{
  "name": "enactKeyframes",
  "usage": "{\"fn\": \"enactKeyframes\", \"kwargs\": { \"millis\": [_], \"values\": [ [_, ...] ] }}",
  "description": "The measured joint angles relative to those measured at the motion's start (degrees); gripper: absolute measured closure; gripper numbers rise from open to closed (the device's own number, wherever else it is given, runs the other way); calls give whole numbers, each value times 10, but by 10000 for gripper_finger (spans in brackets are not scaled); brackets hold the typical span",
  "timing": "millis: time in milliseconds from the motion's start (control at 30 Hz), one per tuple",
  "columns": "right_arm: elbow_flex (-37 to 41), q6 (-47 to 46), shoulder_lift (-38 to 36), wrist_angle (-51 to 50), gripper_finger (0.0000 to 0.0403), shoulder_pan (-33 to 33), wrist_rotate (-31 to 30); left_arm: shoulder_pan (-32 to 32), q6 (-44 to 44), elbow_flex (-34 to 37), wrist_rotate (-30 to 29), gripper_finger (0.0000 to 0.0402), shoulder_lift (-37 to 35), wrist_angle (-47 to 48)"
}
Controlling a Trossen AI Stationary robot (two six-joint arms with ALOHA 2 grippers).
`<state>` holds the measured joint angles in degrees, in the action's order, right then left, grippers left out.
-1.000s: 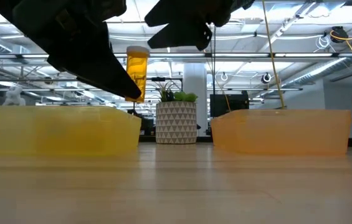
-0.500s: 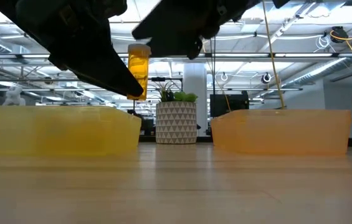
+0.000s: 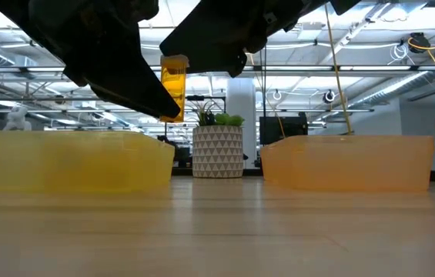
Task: Pick and place medicine bottles into bin by pill shape (circle, oval)
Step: Put the small medicine bottle into the orange bin
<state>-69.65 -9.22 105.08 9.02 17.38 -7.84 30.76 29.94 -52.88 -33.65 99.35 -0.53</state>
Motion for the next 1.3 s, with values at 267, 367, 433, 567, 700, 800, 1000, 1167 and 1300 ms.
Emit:
{"fn": "enactKeyframes", "kwargs": {
  "millis": [267, 367, 433, 567, 700, 800, 1000, 1167, 1300],
  "values": [
    [0, -5, 0, -2, 283, -2, 6, 0, 4, 0, 0, 300, 0, 0],
    [0, -5, 0, -1, 293, -2, 7, 0, 4, 0, -1, 298, 0, 0],
    [0, -4, 0, -1, 293, -2, 7, 0, 12, 0, -4, 288, 0, 0],
    [0, -5, -5, -2, 282, -2, 15, 0, 38, 0, -16, 237, 0, -4],
    [0, -6, -19, -15, 285, -3, 36, 0, 61, 0, -27, 168, 0, -4],
    [0, -6, -41, -49, 288, -2, 37, 3, 64, 0, -29, 125, 0, -3],
    [1, -5, -99, -162, 284, -2, 34, 9, 64, 0, -29, 79, 0, -5],
    [44, 3, -163, -194, 285, -9, 1, 5, 64, 0, -29, 82, 0, -6],
    [109, -7, -235, -192, 284, -23, -36, 3, 66, 0, -29, 96, 0, -7]
  ]
}}
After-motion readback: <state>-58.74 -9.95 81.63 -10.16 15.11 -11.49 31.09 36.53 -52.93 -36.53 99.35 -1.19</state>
